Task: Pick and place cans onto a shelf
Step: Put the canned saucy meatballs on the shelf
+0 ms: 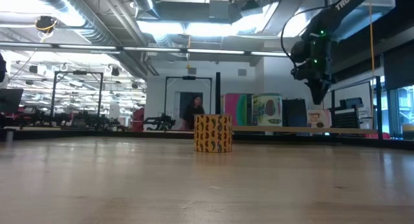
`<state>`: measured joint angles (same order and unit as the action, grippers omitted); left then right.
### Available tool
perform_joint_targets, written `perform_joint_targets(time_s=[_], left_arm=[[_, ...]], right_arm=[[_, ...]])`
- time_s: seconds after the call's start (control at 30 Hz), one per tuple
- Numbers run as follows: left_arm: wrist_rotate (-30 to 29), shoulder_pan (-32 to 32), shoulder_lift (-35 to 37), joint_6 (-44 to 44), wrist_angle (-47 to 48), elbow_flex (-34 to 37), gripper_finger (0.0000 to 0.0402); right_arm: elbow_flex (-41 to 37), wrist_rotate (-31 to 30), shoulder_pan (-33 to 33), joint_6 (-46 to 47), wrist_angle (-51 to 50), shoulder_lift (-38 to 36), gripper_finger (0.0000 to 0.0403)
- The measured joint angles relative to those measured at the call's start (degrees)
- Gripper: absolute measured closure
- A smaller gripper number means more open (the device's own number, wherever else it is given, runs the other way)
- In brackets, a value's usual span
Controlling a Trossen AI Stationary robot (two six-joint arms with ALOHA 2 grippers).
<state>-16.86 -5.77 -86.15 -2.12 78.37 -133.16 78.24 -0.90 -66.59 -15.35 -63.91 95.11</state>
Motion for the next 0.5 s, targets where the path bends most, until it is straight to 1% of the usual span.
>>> perform_joint_targets(time_s=[0.13, 0.23, 0.3, 0.37, 0.4, 0.5], left_arm=[[0.00, 0.01, 0.00, -0.01, 0.00, 0.00, 0.0364], [0.00, 0.01, 0.00, -0.01, 0.00, 0.00, 0.0364], [0.00, -0.01, 0.00, -0.01, 0.00, 0.00, 0.0364], [0.00, 0.01, 0.00, -0.01, 0.00, 0.00, 0.0364], [0.00, 0.01, 0.00, -0.01, 0.00, 0.00, 0.0364], [0.00, -0.01, 0.00, -0.01, 0.01, 0.00, 0.0364]], right_arm=[[4.76, 1.05, 1.97, 0.63, -3.97, 0.00, 0.0327], [9.15, 6.04, 4.07, 1.32, -8.75, -0.02, 0.0332], [11.07, 8.82, 6.11, 2.97, -10.75, -0.02, 0.0348], [12.10, 8.35, 8.70, 3.17, -11.33, -0.06, 0.0373], [12.19, 7.11, 9.94, 3.95, -11.27, -0.07, 0.0387], [11.39, 5.04, 12.82, 8.52, -10.89, -0.07, 0.0395]])
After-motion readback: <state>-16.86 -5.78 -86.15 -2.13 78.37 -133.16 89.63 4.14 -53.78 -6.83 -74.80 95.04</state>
